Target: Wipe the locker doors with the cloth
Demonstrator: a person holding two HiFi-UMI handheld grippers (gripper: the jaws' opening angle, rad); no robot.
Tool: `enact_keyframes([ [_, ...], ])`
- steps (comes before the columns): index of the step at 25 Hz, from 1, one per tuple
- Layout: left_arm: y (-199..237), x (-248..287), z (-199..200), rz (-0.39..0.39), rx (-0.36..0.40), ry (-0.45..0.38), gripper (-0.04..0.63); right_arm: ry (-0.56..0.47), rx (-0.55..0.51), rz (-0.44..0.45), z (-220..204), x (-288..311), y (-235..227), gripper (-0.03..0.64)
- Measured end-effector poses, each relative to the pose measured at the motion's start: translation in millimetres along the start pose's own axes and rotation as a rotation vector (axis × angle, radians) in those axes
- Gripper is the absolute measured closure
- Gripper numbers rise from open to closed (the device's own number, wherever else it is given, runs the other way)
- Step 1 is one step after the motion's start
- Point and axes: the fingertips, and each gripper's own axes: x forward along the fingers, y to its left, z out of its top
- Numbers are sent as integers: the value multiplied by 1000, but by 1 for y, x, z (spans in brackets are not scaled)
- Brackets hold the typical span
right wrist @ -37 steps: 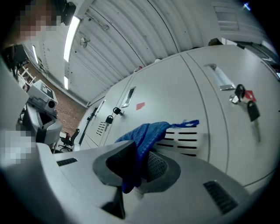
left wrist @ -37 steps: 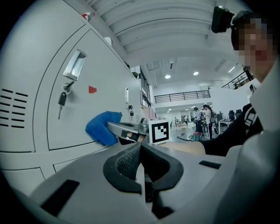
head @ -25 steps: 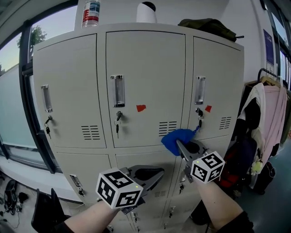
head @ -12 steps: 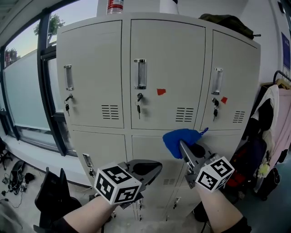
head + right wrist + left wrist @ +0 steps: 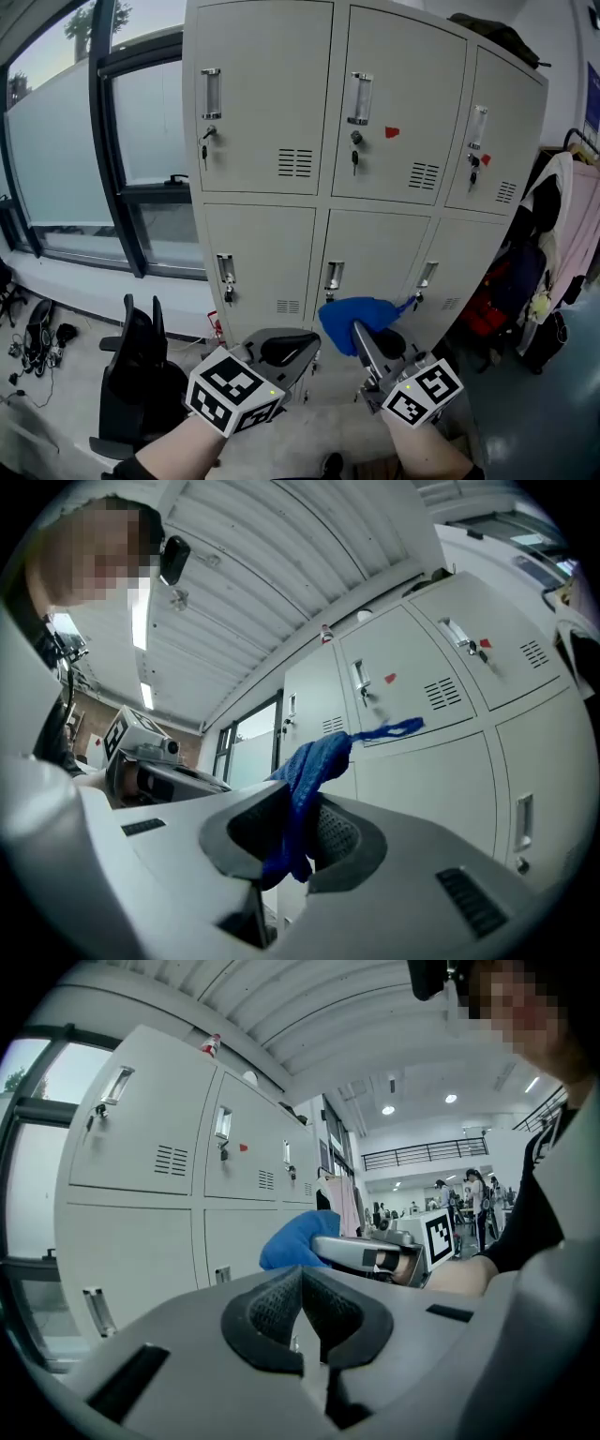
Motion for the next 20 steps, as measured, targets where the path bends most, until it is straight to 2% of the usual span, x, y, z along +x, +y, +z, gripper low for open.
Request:
enact_keyframes([
  [4,-14,-40,-34,1,-48,12,589,69,-12,-10,-34,-11,53,569],
  [9,-35,-65,-56,21,-104,12,589,114,13,25,-56,-26,88,569],
  [14,-52,-71,-59,61,-160,7,589,134,74,81,-60,-40,92,569],
  [20,-67,-61,-48,80,-164,-18,589,116,76,113,-45,-55,82,569],
])
